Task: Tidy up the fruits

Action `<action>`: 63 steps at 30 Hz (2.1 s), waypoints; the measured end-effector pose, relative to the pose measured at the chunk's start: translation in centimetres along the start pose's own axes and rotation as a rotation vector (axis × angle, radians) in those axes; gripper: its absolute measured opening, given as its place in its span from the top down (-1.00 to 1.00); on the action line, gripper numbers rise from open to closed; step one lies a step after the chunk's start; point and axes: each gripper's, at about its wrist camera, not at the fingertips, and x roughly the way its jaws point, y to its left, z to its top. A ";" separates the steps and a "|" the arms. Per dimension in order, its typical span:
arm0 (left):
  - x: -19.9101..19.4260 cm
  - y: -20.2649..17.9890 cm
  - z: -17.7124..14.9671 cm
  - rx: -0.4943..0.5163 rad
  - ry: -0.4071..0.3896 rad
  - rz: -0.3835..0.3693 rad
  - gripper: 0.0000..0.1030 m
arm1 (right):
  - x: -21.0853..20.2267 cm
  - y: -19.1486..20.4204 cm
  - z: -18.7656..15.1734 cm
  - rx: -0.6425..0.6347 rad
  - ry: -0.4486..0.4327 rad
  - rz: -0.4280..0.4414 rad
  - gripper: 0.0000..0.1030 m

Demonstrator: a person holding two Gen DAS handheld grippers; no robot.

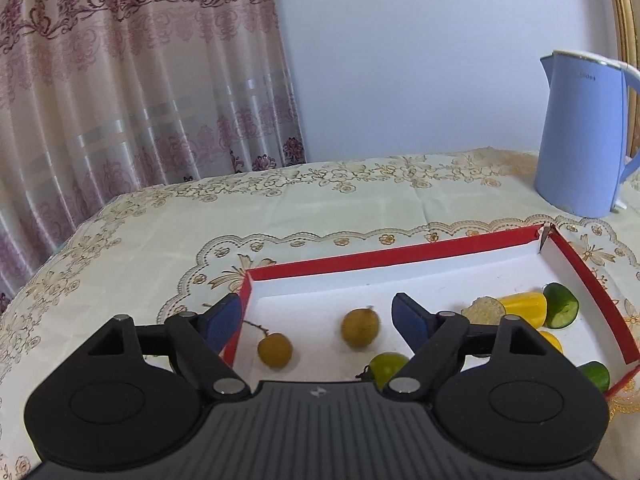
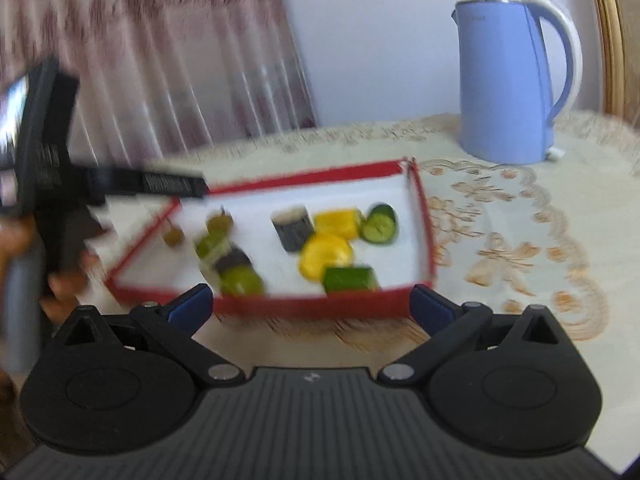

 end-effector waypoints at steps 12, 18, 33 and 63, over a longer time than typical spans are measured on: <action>-2.1 0.5 -1.6 0.001 0.003 -0.009 -0.60 | 1.5 1.3 -2.6 -0.116 0.116 -0.158 -1.00; -2.2 1.2 -1.9 -0.016 0.015 -0.006 -0.60 | 1.8 2.0 -2.6 -0.151 0.114 -0.184 -1.00; -3.1 2.4 -2.7 -0.050 0.028 -0.016 -0.60 | -2.4 3.5 -1.8 -0.090 -0.085 -0.176 -1.00; -6.6 2.6 -8.9 -0.076 0.115 -0.052 -0.60 | -5.0 5.1 -2.2 -0.101 -0.245 -0.060 -1.00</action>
